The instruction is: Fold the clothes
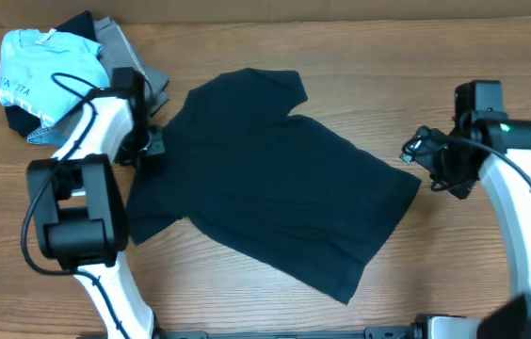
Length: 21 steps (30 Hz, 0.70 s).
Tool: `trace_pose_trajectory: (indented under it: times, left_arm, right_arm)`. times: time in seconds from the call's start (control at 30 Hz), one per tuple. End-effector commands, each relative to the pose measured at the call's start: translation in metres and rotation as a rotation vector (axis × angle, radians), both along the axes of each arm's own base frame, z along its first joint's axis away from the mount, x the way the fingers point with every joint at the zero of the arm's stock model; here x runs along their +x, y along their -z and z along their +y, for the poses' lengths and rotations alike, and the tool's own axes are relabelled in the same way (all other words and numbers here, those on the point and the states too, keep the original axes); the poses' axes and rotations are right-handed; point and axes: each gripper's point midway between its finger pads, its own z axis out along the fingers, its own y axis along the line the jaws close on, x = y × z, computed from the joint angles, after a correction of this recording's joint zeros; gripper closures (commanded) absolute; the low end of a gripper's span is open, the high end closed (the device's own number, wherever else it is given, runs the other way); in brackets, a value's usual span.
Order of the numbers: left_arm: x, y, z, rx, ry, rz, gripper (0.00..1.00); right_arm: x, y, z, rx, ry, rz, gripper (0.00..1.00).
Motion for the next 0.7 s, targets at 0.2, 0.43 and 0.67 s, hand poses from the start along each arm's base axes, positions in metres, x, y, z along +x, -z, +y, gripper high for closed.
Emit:
trace_pose_trajectory:
  times: [0.2,0.43,0.67]
  left_arm:
    - [0.008,-0.132,-0.027,-0.067,0.087,-0.325,0.34]
    - [-0.007,-0.198,-0.028,-0.053,0.095,-0.488,0.23]
    - [-0.026,-0.238,-0.029,-0.042,0.111,-0.585,0.2]
  right_arm:
    - [0.01,0.077,0.001,0.024,-0.033,0.199,0.36]
    - [0.009,0.124,-0.009,0.021,-0.028,0.303,0.35]
    - [0.026,0.145,-0.021,0.016,0.004,0.262,0.91]
